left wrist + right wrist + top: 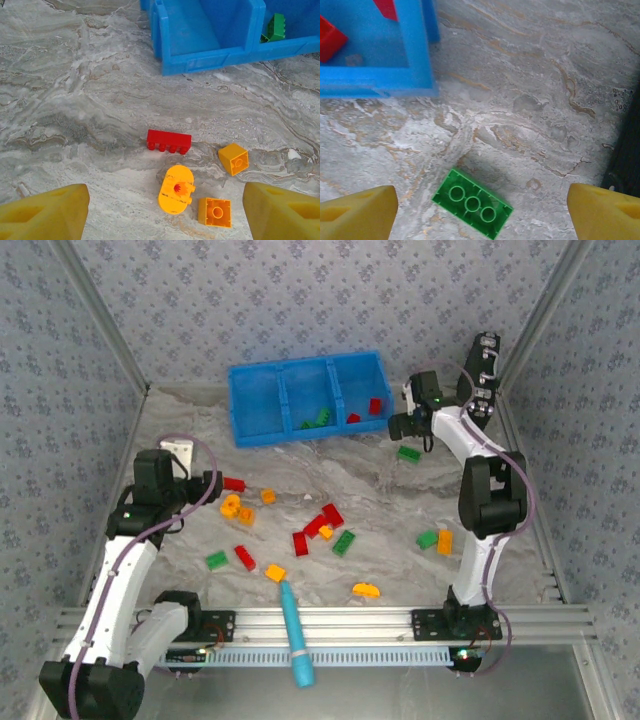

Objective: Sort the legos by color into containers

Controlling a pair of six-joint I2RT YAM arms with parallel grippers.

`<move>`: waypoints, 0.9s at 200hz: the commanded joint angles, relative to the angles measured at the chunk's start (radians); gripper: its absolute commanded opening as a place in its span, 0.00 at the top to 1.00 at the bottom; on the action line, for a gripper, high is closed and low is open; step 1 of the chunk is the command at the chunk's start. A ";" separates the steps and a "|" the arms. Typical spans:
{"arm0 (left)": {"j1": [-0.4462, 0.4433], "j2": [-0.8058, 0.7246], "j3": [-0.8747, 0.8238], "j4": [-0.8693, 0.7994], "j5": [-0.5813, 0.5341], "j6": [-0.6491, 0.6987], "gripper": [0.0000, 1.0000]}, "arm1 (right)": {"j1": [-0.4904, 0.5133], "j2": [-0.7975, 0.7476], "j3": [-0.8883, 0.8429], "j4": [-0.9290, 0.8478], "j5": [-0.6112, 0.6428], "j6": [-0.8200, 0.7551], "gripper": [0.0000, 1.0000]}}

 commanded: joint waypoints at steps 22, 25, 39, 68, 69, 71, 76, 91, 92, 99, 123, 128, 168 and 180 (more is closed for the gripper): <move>0.004 -0.004 0.000 0.012 0.006 0.004 0.19 | -0.004 0.089 -0.007 -0.004 -0.056 -0.128 0.08; 0.005 -0.002 0.000 0.012 0.008 0.004 0.19 | -0.005 0.092 -0.006 -0.003 -0.060 -0.134 0.08; 0.004 0.005 -0.001 0.012 0.008 0.004 0.19 | -0.009 0.101 -0.012 0.007 -0.086 -0.159 0.07; 0.003 0.015 0.003 0.013 0.007 0.007 0.19 | -0.011 0.128 -0.001 -0.010 -0.084 -0.199 0.07; 0.003 0.016 0.003 0.012 0.008 0.007 0.19 | -0.010 0.129 0.000 -0.011 -0.083 -0.201 0.07; 0.003 0.016 0.003 0.012 0.008 0.007 0.19 | -0.011 0.131 0.002 -0.014 -0.082 -0.204 0.07; 0.004 0.019 0.003 0.012 0.007 0.007 0.19 | -0.010 0.138 0.005 -0.022 -0.076 -0.212 0.07; 0.004 0.021 0.003 0.011 0.005 0.008 0.19 | -0.011 0.155 0.010 -0.034 -0.060 -0.232 0.07; 0.004 0.021 0.003 0.011 0.005 0.007 0.19 | -0.011 0.157 0.010 -0.034 -0.059 -0.233 0.07; 0.003 0.023 0.003 0.010 0.003 0.008 0.19 | -0.011 0.165 0.009 -0.036 -0.049 -0.236 0.07; 0.004 0.030 0.003 0.008 0.000 0.010 0.19 | -0.013 0.191 0.012 -0.041 -0.040 -0.245 0.15; 0.004 0.032 0.004 0.008 0.000 0.009 0.19 | -0.015 0.195 0.014 -0.043 -0.038 -0.247 0.17; 0.003 0.049 0.006 0.008 0.000 0.010 0.19 | -0.013 0.218 0.031 -0.048 -0.025 -0.252 0.32; 0.004 0.054 0.008 0.009 -0.001 0.010 0.19 | -0.012 0.220 0.028 -0.073 -0.013 -0.249 0.37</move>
